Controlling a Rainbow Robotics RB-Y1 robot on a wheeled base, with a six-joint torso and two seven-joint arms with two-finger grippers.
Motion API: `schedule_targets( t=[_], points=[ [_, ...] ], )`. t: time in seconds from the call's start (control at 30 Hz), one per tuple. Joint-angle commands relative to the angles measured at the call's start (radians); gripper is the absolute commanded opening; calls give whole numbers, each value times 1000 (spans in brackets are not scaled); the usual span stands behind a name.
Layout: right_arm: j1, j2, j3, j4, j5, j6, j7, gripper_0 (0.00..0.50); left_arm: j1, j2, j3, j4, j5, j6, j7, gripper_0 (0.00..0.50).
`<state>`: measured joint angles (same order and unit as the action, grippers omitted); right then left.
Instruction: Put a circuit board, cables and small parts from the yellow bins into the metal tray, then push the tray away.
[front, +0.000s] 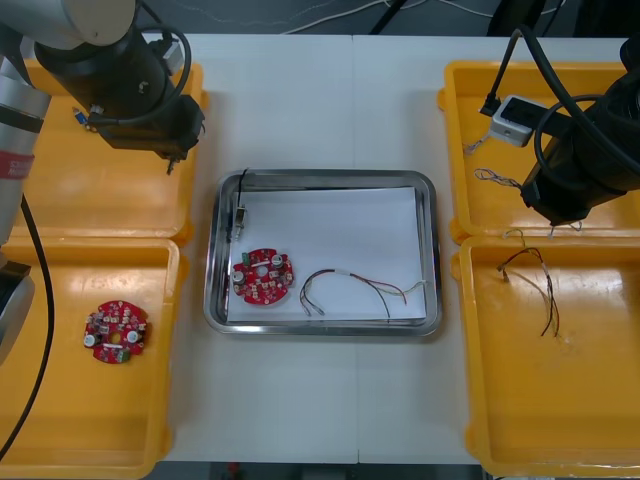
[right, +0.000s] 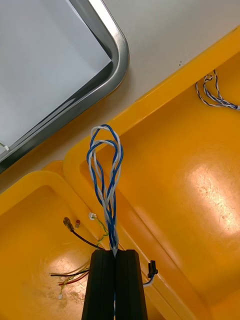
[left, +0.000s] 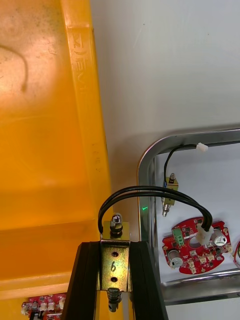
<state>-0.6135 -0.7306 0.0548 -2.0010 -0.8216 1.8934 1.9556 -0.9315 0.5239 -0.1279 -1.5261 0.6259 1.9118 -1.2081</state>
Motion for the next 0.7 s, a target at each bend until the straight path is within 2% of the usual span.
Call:
schedule_targets(
  t=[0.03, 0.3, 0.5, 0.7],
  points=[
    [-35, -12, -4, -9, 9, 4, -32, 0, -53, 18, 22, -9, -3, 8, -56, 0],
    [-55, 7, 25, 2, 13, -8, -35, 0, -53, 18, 22, -9, -5, 8, -56, 0],
    [-140, 13, 169, 27, 33, -30, -38, 0, -52, 18, 22, -9, -6, 8, -56, 0],
    [-155, 36, 254, 45, 38, -105, -41, 0, -53, 18, 22, -9, -6, 8, -54, 0]
  ],
)
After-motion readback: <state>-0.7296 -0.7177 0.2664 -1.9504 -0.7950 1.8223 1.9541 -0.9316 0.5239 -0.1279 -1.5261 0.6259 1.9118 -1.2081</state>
